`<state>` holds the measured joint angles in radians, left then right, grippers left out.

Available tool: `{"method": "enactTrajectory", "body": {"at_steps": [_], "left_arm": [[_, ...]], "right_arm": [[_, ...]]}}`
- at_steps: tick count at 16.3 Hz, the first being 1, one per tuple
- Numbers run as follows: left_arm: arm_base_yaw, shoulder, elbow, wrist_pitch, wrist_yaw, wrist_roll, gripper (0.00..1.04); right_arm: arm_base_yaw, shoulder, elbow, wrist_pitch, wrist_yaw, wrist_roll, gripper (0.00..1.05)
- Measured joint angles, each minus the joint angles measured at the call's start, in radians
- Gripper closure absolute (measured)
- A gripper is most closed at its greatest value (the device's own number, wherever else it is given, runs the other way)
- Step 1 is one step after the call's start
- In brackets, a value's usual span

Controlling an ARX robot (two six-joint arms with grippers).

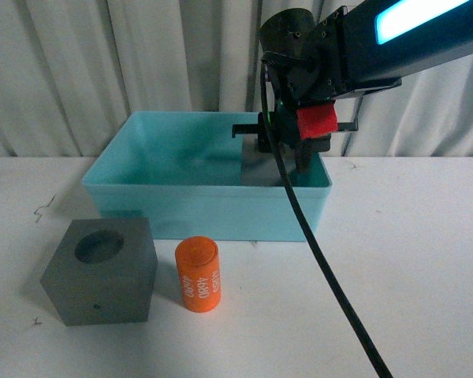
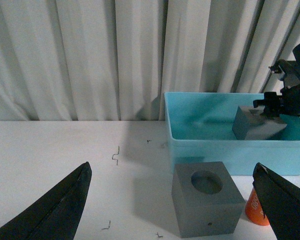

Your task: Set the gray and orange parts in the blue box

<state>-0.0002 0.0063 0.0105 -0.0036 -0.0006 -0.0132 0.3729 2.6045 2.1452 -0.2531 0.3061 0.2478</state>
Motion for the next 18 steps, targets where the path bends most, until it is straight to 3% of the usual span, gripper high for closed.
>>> {"method": "enactTrajectory", "body": {"at_steps": [1,2,3,4,7,9,12,13,14,15,17,18], "left_arm": [[0.0,0.0,0.0,0.0,0.0,0.0,0.07],[0.0,0.0,0.0,0.0,0.0,0.0,0.07],[0.0,0.0,0.0,0.0,0.0,0.0,0.07],[0.0,0.0,0.0,0.0,0.0,0.0,0.07],[0.0,0.0,0.0,0.0,0.0,0.0,0.07],[0.0,0.0,0.0,0.0,0.0,0.0,0.07],[0.0,0.0,0.0,0.0,0.0,0.0,0.07],[0.0,0.0,0.0,0.001,0.0,0.0,0.07],[0.0,0.0,0.0,0.0,0.002,0.0,0.07],[0.0,0.0,0.0,0.001,-0.001,0.0,0.07],[0.0,0.0,0.0,0.0,0.0,0.0,0.07],[0.0,0.0,0.0,0.001,0.0,0.0,0.07]], "right_arm": [[-0.003,-0.111,-0.168,0.171,0.013,0.024,0.33],[-0.021,-0.249,-0.34,0.295,0.012,0.021,0.17],[-0.035,-0.353,-0.454,0.38,0.01,0.014,0.08],[-0.061,-0.498,-0.607,0.486,0.011,-0.003,0.05],[-0.162,-0.966,-1.089,0.653,0.005,-0.012,0.06],[-0.267,-1.39,-1.559,0.47,-0.016,0.054,0.06],[-0.281,-1.825,-1.928,0.165,-0.023,0.122,0.06],[-0.285,-1.905,-1.967,0.197,-0.035,0.125,0.07],[-0.341,-1.934,-2.035,0.476,-0.151,0.062,0.15],[-0.371,-1.967,-2.089,0.65,-0.233,-0.019,0.24],[-0.372,-2.027,-2.134,0.814,-0.306,-0.159,0.45],[-0.373,-2.076,-2.132,0.789,-0.306,-0.191,0.54]]}}
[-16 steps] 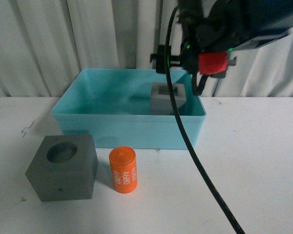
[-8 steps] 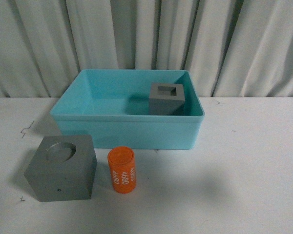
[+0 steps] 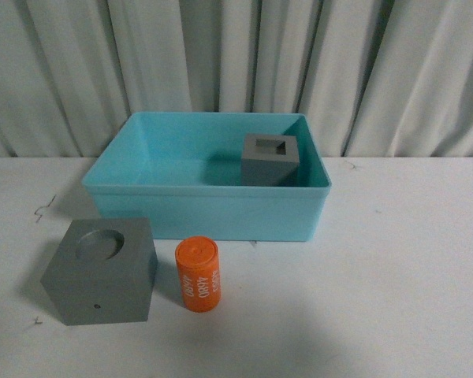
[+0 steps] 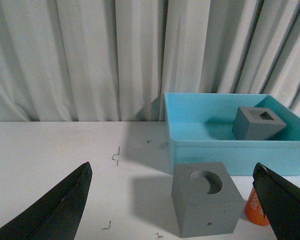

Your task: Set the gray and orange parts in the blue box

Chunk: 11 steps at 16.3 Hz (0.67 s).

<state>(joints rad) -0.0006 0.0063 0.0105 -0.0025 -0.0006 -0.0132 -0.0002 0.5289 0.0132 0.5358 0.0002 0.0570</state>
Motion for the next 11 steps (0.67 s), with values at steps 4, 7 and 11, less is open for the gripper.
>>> {"method": "enactTrajectory", "body": {"at_steps": [4,7,11], "left_arm": [[0.0,0.0,0.0,-0.001,0.0,0.0,0.07],[0.0,0.0,0.0,-0.001,0.0,0.0,0.07],[0.0,0.0,0.0,-0.001,0.0,0.0,0.07]], "right_arm": [[0.0,-0.124,-0.002,-0.134,0.0,-0.041,0.98],[0.0,-0.206,-0.002,-0.216,0.0,-0.05,1.03],[0.0,-0.28,-0.002,-0.286,0.0,-0.05,1.03]]}}
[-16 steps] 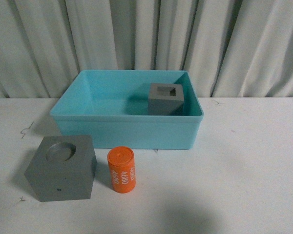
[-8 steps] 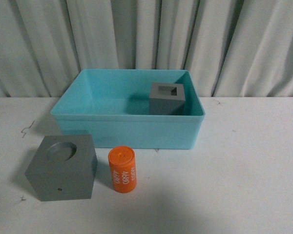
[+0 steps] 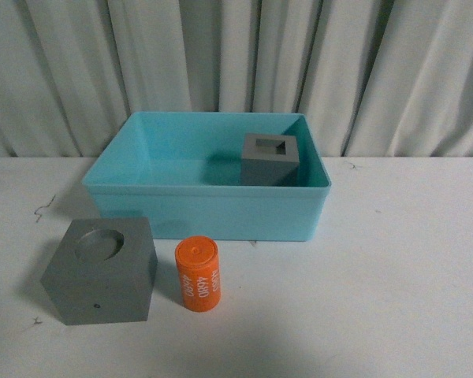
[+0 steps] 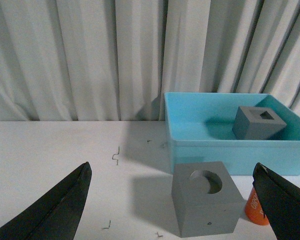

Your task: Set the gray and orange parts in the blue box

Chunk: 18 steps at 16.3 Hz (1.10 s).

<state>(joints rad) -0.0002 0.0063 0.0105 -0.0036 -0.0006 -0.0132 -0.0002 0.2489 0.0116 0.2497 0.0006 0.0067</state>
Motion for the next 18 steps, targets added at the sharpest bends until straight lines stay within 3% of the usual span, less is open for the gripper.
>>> {"method": "enactTrajectory", "body": {"at_steps": [6,7,18], "left_arm": [[0.0,0.0,0.0,0.0,0.0,0.0,0.07],[0.0,0.0,0.0,0.0,-0.001,0.0,0.07],[0.0,0.0,0.0,0.0,0.0,0.0,0.07]], "right_arm": [[0.0,-0.084,0.0,-0.086,0.0,0.0,1.03],[0.0,-0.183,0.0,-0.239,-0.001,0.0,1.03],[0.0,-0.246,0.0,-0.253,0.0,-0.001,1.03]]}}
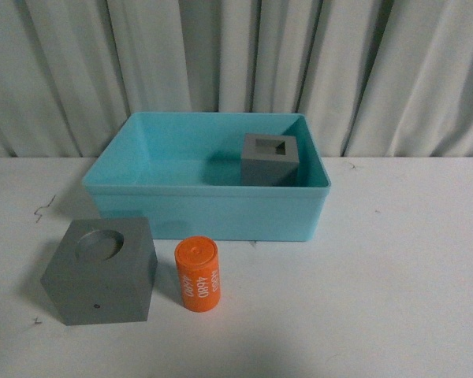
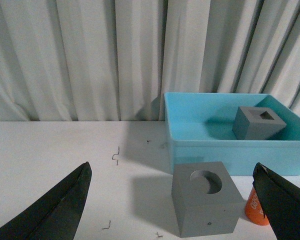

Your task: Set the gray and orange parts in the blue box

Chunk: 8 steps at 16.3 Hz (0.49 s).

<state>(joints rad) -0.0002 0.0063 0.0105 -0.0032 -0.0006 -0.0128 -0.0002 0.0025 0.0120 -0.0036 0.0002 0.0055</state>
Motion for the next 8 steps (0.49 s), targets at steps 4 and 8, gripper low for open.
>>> {"method": "enactTrajectory", "body": {"at_steps": [4,8], "left_arm": [[0.0,0.0,0.0,0.0,0.0,0.0,0.07],[-0.075,0.613,0.329,-0.365,-0.032,-0.053,0.07]], "right_arm": [[0.0,0.0,0.0,0.0,0.0,0.0,0.07],[-0.001,0.0,0.0,-0.001,0.002,0.0,0.06]]}}
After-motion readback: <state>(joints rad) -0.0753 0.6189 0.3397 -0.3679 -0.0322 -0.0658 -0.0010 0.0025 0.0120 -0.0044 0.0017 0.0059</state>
